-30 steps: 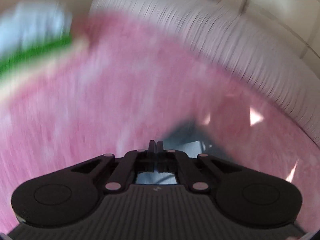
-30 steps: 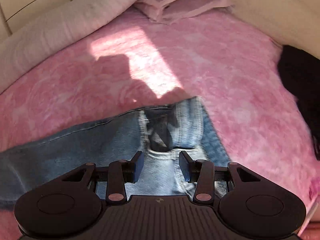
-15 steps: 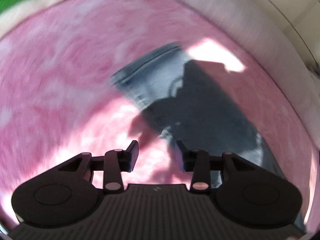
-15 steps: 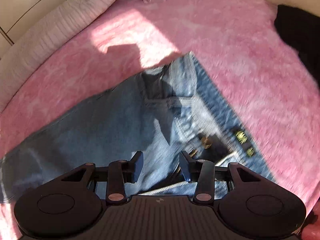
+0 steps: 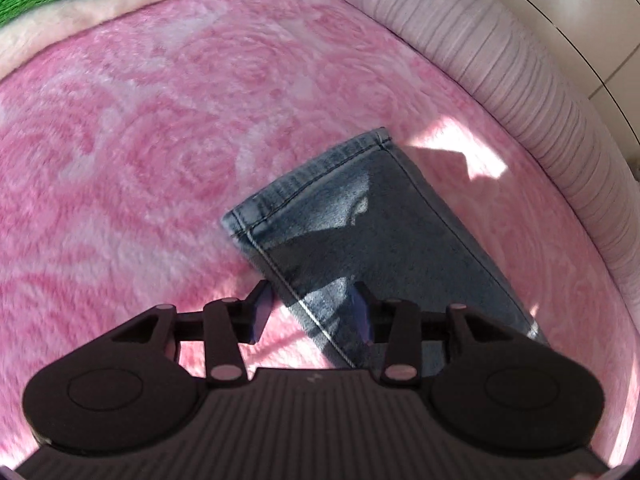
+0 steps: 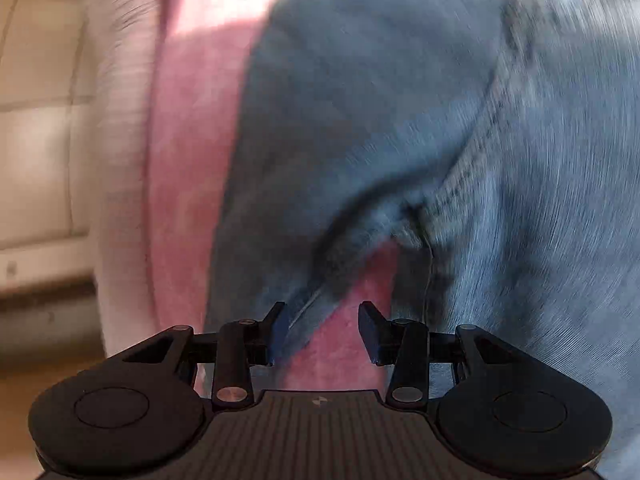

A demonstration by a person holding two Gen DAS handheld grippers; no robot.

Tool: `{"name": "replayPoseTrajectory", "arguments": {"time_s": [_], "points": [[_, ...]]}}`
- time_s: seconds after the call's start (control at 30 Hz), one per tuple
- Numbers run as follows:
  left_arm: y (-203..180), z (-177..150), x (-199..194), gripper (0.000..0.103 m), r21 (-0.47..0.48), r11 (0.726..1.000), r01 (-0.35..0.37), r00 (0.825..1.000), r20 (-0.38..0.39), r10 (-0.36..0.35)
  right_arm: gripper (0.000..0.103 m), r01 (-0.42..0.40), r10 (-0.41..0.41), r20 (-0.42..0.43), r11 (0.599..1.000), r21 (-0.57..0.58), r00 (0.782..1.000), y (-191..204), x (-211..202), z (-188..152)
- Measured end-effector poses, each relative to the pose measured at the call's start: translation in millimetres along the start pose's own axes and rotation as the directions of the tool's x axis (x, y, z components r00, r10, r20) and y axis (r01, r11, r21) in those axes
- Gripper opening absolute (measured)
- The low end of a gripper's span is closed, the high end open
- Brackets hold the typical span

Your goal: Fold clothes

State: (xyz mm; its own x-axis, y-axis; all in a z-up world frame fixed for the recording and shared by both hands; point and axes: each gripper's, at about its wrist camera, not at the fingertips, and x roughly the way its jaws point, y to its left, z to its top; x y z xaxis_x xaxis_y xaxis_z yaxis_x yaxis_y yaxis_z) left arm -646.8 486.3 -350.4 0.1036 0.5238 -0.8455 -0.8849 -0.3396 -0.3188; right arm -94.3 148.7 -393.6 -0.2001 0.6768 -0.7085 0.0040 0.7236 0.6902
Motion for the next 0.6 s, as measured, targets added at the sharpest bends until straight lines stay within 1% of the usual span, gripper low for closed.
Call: {"name": "replayPoseTrajectory", "arguments": {"time_s": [0.03,0.07,0.1,0.17,0.23,0.27,0.3,0.33,0.37,0.4,0.43,0.5,0.53,0.57,0.6], "points": [[1,2,2,0.037,0.005,1.0,0.005,1.0,-0.004,-0.005,0.043,0.026,-0.027,0.025,0.999,0.018,0.999,-2,6,-3],[2,5,5,0.038,0.007,1.0,0.014,1.0,-0.007,-0.014,0.043,0.026,-0.027,0.046,0.999,0.039,0.999,-3,8,-4],[3,7,7,0.038,0.01,1.0,0.021,1.0,-0.01,-0.021,0.043,0.022,-0.026,0.067,0.998,0.059,0.997,-5,11,-4],[3,11,10,0.036,0.021,0.999,0.03,0.999,-0.016,-0.03,0.043,-0.014,-0.001,0.116,0.992,0.129,0.993,-9,10,-2],[1,15,12,0.022,0.054,0.998,0.024,1.0,-0.012,-0.023,0.043,-0.051,0.018,0.154,0.976,0.211,0.988,-12,9,-1],[1,17,14,0.017,0.076,0.997,0.029,1.0,-0.012,-0.028,0.043,-0.048,0.011,0.164,0.973,0.226,0.986,-13,9,0],[1,21,15,0.012,0.092,0.995,0.044,0.999,-0.022,-0.042,0.033,-0.045,0.003,0.173,0.97,0.238,0.985,-13,8,0],[-1,24,14,0.01,0.11,0.992,0.056,0.998,-0.023,-0.054,0.002,-0.008,-0.024,0.158,0.98,0.199,0.987,-8,10,0],[-2,27,13,0.009,0.13,0.989,0.068,0.998,-0.021,-0.065,0.002,0.03,-0.053,0.142,0.988,0.154,0.988,-3,11,1],[-7,31,7,0.008,0.174,0.982,0.079,0.997,0.008,-0.081,0.002,0.038,-0.051,0.132,0.994,0.104,0.99,3,9,2],[-11,35,0,0.009,0.224,0.969,0.101,0.993,0.04,-0.113,0.002,0.014,-0.02,0.112,0.999,0.051,0.994,10,3,2],[-17,41,-15,0.01,0.325,0.936,0.135,0.98,0.096,-0.175,0.002,0.001,0.004,0.064,0.997,-0.073,0.998,20,-10,4],[-17,41,-15,0.01,0.367,0.922,0.124,0.981,0.094,-0.169,0.002,0.052,-0.049,0.023,0.991,-0.126,0.999,18,-8,3],[-14,38,-8,0.01,0.404,0.909,0.098,0.988,0.073,-0.139,0.002,0.105,-0.11,-0.016,0.978,-0.18,0.994,15,-5,3],[-11,33,0,0.011,0.442,0.894,0.072,0.993,0.052,-0.105,0.002,0.121,-0.126,-0.022,0.98,-0.161,0.992,6,0,1]]}}
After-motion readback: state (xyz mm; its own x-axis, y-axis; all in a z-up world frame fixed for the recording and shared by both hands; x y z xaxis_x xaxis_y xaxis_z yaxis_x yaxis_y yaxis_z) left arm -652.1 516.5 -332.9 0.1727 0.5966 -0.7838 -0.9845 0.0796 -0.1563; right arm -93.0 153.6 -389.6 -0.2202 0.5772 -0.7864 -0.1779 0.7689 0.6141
